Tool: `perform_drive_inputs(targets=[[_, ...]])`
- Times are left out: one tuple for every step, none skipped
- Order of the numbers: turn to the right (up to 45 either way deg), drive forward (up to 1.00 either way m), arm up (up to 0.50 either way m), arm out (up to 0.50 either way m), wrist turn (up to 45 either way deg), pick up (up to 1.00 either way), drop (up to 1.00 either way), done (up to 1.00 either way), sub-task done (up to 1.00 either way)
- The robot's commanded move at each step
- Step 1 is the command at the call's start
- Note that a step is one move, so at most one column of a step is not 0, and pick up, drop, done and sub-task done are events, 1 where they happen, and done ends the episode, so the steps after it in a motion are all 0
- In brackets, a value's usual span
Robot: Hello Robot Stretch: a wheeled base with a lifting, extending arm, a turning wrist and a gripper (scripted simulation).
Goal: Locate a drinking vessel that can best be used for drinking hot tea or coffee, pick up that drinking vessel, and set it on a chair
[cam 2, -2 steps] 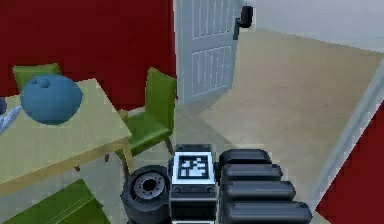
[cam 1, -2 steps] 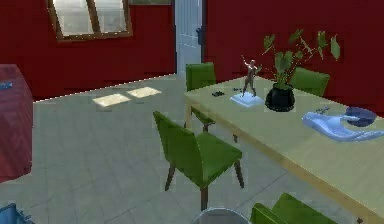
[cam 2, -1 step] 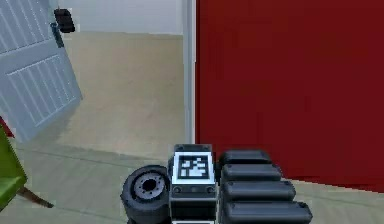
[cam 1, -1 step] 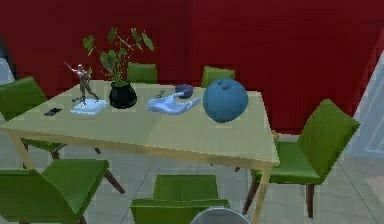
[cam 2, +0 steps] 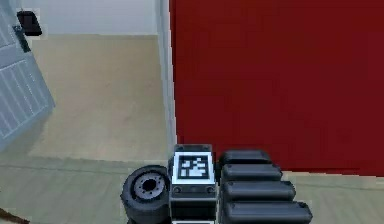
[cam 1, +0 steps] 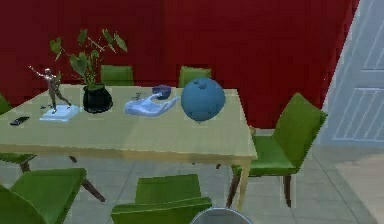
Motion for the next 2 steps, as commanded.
perform_drive_inputs(targets=[[-45.0, 0.00, 0.00, 0.00, 0.0, 0.00, 0.00, 0.00, 0.00], [-39.0, 0.00, 0.00, 0.00, 0.0, 0.00, 0.00, 0.00, 0.00]])
